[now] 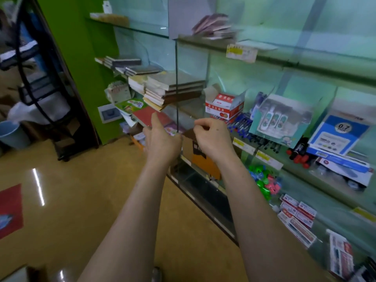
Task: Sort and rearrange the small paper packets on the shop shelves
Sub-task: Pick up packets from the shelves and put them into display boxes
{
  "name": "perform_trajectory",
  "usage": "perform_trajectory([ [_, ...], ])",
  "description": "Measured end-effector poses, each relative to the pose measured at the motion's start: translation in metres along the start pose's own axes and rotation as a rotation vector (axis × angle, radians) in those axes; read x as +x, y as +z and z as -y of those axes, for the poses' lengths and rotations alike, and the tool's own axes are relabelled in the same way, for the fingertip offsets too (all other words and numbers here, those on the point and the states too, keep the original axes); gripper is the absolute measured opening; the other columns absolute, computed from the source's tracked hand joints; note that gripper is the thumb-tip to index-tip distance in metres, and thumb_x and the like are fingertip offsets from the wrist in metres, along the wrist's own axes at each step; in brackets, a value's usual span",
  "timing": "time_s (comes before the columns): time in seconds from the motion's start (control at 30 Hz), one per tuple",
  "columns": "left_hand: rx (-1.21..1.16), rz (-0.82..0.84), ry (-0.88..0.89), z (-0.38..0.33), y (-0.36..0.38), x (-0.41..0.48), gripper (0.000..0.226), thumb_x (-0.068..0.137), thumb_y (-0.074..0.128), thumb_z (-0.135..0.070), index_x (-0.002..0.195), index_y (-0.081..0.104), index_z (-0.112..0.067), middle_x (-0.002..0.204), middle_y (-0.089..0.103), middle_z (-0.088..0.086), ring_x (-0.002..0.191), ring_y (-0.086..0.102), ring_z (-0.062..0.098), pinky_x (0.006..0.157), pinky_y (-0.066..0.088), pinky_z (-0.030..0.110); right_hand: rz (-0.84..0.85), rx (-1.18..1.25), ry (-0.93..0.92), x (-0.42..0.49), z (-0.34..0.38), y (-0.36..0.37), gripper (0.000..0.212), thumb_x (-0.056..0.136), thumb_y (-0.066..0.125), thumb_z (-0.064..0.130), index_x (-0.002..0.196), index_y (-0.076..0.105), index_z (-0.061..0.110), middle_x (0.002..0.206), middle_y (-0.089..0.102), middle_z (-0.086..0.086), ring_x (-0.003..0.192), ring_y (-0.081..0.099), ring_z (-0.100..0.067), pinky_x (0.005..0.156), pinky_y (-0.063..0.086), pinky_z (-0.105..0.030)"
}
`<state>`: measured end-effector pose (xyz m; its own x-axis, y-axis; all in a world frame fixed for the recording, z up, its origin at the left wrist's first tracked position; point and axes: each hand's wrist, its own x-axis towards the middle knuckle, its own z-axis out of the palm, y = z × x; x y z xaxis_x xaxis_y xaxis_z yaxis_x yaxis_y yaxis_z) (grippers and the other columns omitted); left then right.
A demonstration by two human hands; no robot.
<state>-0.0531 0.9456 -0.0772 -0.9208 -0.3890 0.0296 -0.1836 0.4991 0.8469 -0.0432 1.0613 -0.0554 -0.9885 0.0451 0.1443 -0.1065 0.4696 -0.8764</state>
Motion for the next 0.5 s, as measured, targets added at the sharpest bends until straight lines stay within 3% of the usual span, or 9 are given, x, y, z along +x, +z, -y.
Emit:
perform_trajectory([
  [0.07,0.006,0.027,0.069,-0.008,-0.002,0.025,0.083,0.085,0.064,-0.023,0.150,0.012,-0.027,0.143,0.029,0.013,0.126,0.040,0.036,0.106,0.036,0.050,-0.054,-0.029,-0.011,0.020,0.007,0.008,0.032,0.097,0.048,0.018,0.127,0.059,0.015,0.121,0.060,0.001,0.092,0.047,-0.001,0.064,0.037,-0.008],
  [0.2,-0.024,0.073,0.151,-0.026,-0.015,0.078,0.081,0.087,0.063,-0.023,0.150,0.012,-0.030,0.144,0.028,0.011,0.120,0.046,0.036,0.103,0.039,0.051,-0.162,-0.070,-0.021,0.059,0.028,0.026,0.032,0.097,0.047,0.018,0.126,0.060,0.016,0.125,0.060,0.000,0.090,0.049,0.002,0.072,0.035,-0.005],
  [0.33,-0.037,0.133,0.259,-0.042,-0.027,0.123,0.082,0.088,0.064,-0.025,0.150,0.011,-0.030,0.145,0.027,0.011,0.121,0.046,0.031,0.105,0.040,0.046,-0.258,-0.082,-0.004,0.094,0.052,0.042,0.033,0.097,0.047,0.021,0.127,0.060,0.016,0.127,0.060,0.002,0.108,0.052,-0.006,0.083,0.035,-0.016],
  [0.5,-0.014,0.180,0.408,-0.067,-0.038,0.172,0.085,0.087,0.063,-0.025,0.151,0.008,-0.029,0.140,0.032,0.011,0.117,0.047,0.032,0.101,0.041,0.046,-0.372,-0.079,-0.010,0.127,0.077,0.045,0.031,0.096,0.048,0.016,0.125,0.061,0.013,0.124,0.062,-0.002,0.093,0.056,-0.011,0.078,0.045,-0.018],
])
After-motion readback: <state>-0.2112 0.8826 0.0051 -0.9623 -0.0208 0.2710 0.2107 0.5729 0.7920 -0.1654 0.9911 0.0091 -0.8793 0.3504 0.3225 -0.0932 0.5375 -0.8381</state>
